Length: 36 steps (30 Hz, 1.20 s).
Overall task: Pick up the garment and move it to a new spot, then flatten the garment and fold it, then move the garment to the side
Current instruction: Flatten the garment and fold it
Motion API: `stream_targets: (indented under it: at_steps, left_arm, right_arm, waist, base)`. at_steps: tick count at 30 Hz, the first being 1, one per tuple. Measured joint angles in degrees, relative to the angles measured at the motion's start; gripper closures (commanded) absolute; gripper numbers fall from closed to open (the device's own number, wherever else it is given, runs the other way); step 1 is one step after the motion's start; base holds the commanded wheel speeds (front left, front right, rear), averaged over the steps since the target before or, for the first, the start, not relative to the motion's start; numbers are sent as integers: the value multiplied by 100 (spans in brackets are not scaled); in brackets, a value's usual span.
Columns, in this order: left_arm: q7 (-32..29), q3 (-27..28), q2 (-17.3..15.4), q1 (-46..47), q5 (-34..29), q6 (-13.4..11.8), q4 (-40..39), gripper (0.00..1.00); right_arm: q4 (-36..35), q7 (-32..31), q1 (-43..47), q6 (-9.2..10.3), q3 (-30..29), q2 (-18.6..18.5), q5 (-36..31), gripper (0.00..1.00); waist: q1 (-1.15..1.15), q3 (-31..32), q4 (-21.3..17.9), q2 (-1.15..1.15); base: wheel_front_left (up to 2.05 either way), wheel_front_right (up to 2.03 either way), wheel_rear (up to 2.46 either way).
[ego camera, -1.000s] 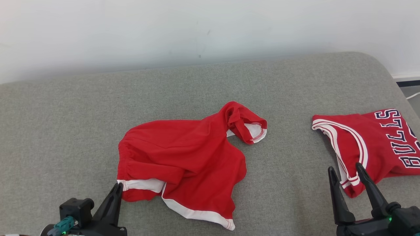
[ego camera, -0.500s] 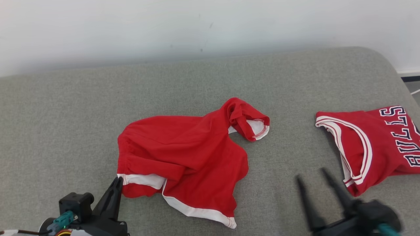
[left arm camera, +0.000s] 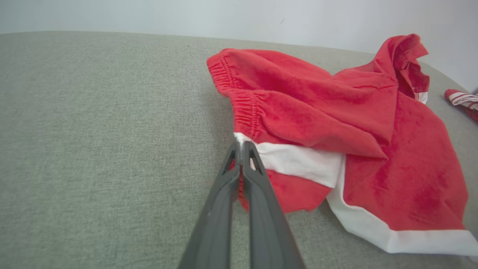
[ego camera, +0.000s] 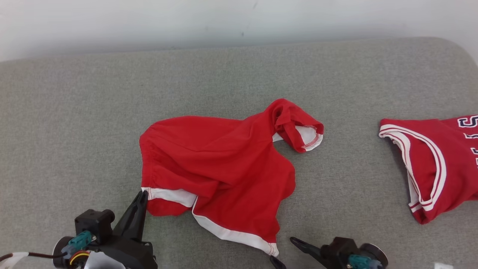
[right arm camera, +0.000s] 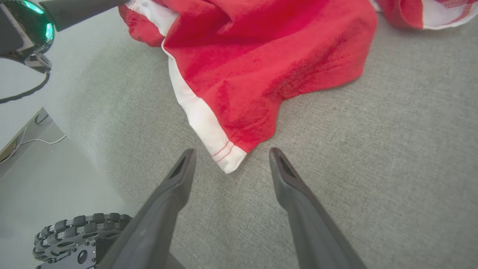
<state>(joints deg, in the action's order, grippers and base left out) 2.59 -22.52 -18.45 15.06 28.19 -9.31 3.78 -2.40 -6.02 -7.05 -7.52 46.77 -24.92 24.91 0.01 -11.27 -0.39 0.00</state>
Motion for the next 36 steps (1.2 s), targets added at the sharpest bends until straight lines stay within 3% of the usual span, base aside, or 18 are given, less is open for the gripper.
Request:
stream_targets:
  at_steps: [9,10,12,19,28,36]
  left_arm:
    - [60,-73,88,202,0,21,127,100]
    - [80,-78,98,226,0,21,144,100]
    - [98,-86,109,253,-1,22,151,100]
    - [286,-51,133,329,-1,45,99,100]
    - [438,264,-21,404,16,-113,-758,100]
    - [353,619,-78,731,420,-77,-1622,100]
  right_arm:
    - [754,21,-839,0,787,10,-13,0]
    - [835,29,-901,0,837,26,-16,25]
    - [925,29,-959,0,856,53,-15,100]
    - [1115,419,-1050,0,519,176,96,100]
    - [178,1266,-875,0,-1022,177,-101,100]
    - [-492,1655,-1167,0,-2283,346,-624,100]
  waist:
    - [0,-247,126,0]
    - [0,-268,139,0]
    - [0,-286,152,0]
    - [0,-327,200,1]
    - [-1,-179,96,0]
    - [0,20,-29,0]
  base:
    - [0,0,0]
    - [0,0,0]
    - [0,0,0]
    - [0,0,0]
    - [0,0,0]
    - [0,0,0]
